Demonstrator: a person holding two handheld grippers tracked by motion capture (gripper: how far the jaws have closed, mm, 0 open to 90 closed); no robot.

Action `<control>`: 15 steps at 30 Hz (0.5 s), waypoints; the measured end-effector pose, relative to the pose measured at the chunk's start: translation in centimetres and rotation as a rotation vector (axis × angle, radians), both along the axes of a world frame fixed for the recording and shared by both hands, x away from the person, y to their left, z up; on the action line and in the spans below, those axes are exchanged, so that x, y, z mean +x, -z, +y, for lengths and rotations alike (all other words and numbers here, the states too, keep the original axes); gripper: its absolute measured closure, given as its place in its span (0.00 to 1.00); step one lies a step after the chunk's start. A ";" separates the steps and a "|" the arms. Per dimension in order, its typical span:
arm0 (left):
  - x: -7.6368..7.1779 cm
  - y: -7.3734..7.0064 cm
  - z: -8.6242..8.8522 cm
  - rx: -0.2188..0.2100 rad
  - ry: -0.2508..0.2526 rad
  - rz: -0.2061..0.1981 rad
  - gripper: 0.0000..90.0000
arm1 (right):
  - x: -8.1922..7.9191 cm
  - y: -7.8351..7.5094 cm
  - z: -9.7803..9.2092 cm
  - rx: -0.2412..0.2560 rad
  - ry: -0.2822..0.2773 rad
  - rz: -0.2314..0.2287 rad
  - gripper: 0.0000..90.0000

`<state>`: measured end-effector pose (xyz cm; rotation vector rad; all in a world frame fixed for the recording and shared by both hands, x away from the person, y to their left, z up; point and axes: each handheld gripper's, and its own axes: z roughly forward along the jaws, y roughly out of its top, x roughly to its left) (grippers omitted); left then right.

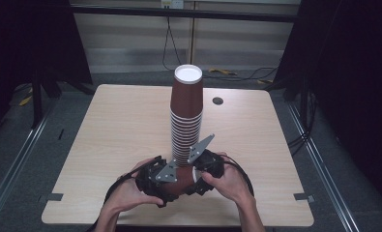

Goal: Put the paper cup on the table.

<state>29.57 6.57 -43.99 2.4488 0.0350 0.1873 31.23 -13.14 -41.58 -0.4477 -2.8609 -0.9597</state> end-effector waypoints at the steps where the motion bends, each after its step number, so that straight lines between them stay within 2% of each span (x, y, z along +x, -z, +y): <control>1: 0.0 0.0 0.1 -0.005 0.004 -0.002 0.12 | 0.1 0.0 0.1 -0.001 -0.001 0.004 0.23; 3: -0.1 0.1 0.2 -0.005 0.003 -0.004 0.12 | 0.1 0.0 0.1 -0.006 -0.007 0.002 0.23; 8: 0.1 0.0 0.9 -0.052 0.016 -0.020 0.12 | 0.1 0.0 0.2 0.009 -0.005 -0.002 0.23; 12: 0.1 -0.1 1.0 -0.058 0.022 -0.028 0.12 | 0.0 -0.1 0.1 0.010 0.000 0.002 0.23; 15: 0.2 -0.1 1.2 -0.086 0.032 -0.016 0.12 | 0.0 -0.1 0.0 0.015 0.003 0.002 0.23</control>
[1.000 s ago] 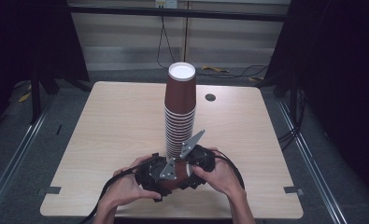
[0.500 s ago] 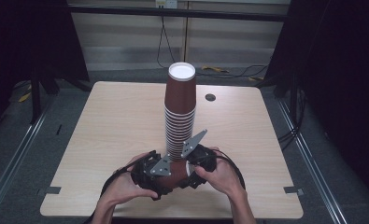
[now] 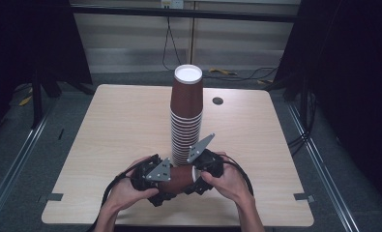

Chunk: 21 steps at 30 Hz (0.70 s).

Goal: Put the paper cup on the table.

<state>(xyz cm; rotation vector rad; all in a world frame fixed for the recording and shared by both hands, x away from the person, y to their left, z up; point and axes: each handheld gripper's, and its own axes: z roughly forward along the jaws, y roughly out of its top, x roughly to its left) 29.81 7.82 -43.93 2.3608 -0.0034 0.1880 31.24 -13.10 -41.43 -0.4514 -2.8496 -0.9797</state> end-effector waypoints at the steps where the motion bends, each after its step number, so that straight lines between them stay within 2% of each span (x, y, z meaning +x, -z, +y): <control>1: 0.1 0.0 0.2 -0.031 0.007 0.005 0.12 | 0.0 0.0 -0.1 0.007 -0.005 0.001 0.23; 3: 0.5 -0.1 0.7 -0.101 0.017 0.041 0.12 | 0.0 0.0 -0.2 0.011 -0.005 -0.006 0.23; 4: 0.5 -0.1 0.7 -0.101 0.017 0.041 0.14 | 0.0 0.0 -0.2 0.003 -0.006 -0.006 0.23; 5: 0.6 -0.4 1.4 -0.179 0.025 0.059 0.17 | 0.0 0.2 -0.1 -0.007 -0.005 -0.012 0.23; 6: 0.6 -0.5 1.6 -0.198 0.020 0.057 0.18 | 0.0 0.4 -0.1 -0.010 -0.005 -0.010 0.23; 12: 0.5 -0.6 2.1 -0.199 -0.009 0.045 0.17 | 0.1 0.8 -0.3 0.015 0.003 -0.009 0.23; 16: 0.4 -0.5 2.5 -0.226 -0.063 0.026 0.17 | 0.0 1.1 -0.7 0.025 0.029 -0.007 0.23; 18: 0.3 -0.5 2.5 -0.228 -0.077 0.025 0.17 | 0.0 1.2 -0.8 0.026 0.035 -0.009 0.23; 20: 0.2 -0.4 2.9 -0.256 -0.101 0.021 0.17 | -0.2 1.7 -1.2 0.038 0.064 -0.001 0.23; 21: 0.2 -0.4 2.9 -0.256 -0.101 0.021 0.17 | -0.2 1.9 -1.4 0.045 0.068 -0.003 0.23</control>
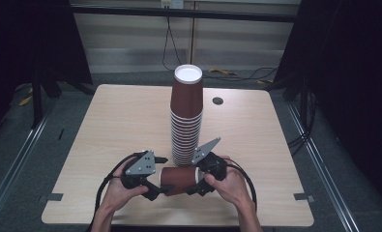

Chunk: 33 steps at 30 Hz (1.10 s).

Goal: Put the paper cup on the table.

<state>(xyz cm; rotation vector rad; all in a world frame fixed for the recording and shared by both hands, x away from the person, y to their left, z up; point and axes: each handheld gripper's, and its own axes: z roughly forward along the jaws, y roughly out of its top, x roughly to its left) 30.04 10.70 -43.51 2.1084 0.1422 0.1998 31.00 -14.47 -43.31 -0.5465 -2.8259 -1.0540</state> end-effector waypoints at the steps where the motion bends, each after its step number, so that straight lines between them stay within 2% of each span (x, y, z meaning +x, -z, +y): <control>1: 0.0 0.0 0.2 -0.009 -0.010 -0.004 0.17 | 0.0 0.0 0.0 0.000 0.000 0.000 0.23; 2: -0.1 0.1 0.3 -0.024 -0.027 -0.002 0.17 | -0.1 0.0 -0.2 -0.007 0.015 0.001 0.23; 3: -0.1 0.0 0.6 -0.040 -0.040 -0.002 0.17 | -0.2 0.2 -0.5 0.008 0.031 -0.002 0.23; 5: -0.2 0.1 0.7 -0.046 -0.042 -0.003 0.17 | -0.3 0.2 -0.9 0.020 0.050 -0.008 0.23; 7: 0.0 0.4 1.1 -0.078 -0.029 0.016 0.17 | -0.4 0.3 -1.1 0.041 0.066 -0.020 0.23; 10: 0.1 0.7 1.2 -0.071 -0.046 0.029 0.17 | -0.6 0.5 -1.4 0.073 0.093 -0.029 0.23; 12: 0.0 0.9 1.5 -0.095 -0.051 0.049 0.17 | -0.6 0.6 -1.6 0.082 0.104 -0.043 0.23; 18: -0.1 1.1 1.8 -0.116 -0.069 0.049 0.17 | -0.7 0.6 -1.8 0.104 0.099 -0.041 0.23; 24: -0.7 1.4 1.8 -0.136 -0.082 0.055 0.18 | -0.8 1.1 -2.3 0.132 0.128 -0.057 0.23; 27: -0.8 1.5 2.0 -0.157 -0.085 0.060 0.17 | -1.0 1.5 -3.0 0.156 0.143 -0.067 0.23; 30: -0.9 1.6 1.9 -0.162 -0.096 0.055 0.18 | -1.1 1.6 -3.3 0.206 0.145 -0.070 0.23; 33: -1.2 2.0 2.1 -0.183 -0.114 0.052 0.18 | -1.2 1.8 -3.6 0.214 0.156 -0.085 0.23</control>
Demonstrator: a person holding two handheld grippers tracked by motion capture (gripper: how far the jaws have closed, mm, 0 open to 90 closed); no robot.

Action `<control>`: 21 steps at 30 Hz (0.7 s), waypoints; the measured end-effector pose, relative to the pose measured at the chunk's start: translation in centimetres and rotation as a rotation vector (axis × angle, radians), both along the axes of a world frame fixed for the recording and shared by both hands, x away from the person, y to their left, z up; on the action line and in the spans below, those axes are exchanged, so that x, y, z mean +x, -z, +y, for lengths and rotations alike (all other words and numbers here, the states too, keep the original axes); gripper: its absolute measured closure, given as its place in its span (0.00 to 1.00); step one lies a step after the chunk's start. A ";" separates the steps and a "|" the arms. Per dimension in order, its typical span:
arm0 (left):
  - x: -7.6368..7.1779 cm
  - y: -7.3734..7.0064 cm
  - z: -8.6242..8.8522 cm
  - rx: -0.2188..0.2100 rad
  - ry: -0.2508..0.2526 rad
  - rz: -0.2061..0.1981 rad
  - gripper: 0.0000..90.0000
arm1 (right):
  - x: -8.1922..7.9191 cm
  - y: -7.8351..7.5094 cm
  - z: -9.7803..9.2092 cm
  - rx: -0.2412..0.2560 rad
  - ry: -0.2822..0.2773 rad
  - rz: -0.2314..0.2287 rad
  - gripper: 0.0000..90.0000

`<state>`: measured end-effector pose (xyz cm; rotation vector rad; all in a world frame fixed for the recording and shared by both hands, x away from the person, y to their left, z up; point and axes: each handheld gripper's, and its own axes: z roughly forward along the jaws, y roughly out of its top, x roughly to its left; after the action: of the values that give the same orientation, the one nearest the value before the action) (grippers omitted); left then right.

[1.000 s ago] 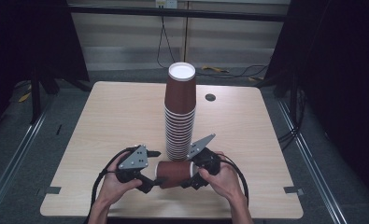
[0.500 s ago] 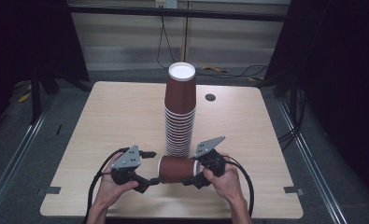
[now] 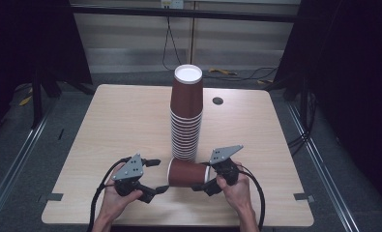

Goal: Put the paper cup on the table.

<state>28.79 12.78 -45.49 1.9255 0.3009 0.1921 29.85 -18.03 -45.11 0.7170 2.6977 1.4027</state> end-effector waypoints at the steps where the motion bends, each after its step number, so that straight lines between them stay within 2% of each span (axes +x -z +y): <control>1: 0.0 0.1 0.1 -0.007 -0.004 -0.001 0.17 | 0.0 0.1 -0.1 0.006 0.003 0.001 0.23; 4: 0.0 0.3 0.3 -0.023 -0.008 0.006 0.17 | -0.1 0.3 -0.2 0.023 0.002 -0.008 0.23; 5: -0.1 0.6 0.3 -0.033 -0.008 0.019 0.17 | -0.1 0.3 -0.3 0.028 0.003 -0.012 0.23; 13: -0.2 1.1 0.3 -0.050 0.003 0.031 0.17 | -0.4 0.9 -0.2 0.066 -0.008 -0.035 0.22; 14: -0.2 1.2 0.3 -0.062 0.001 0.035 0.17 | -0.5 1.1 -0.3 0.088 -0.012 -0.039 0.22; 16: -0.2 1.3 0.4 -0.073 0.010 0.043 0.17 | -0.5 1.3 -0.4 0.102 -0.021 -0.035 0.23; 21: -0.4 1.4 0.2 -0.077 0.017 0.039 0.17 | -0.6 1.6 -0.6 0.149 -0.022 -0.045 0.23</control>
<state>28.37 12.95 -46.91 1.8569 0.3140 0.1302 29.23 -18.64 -46.72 0.6572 2.5964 1.6179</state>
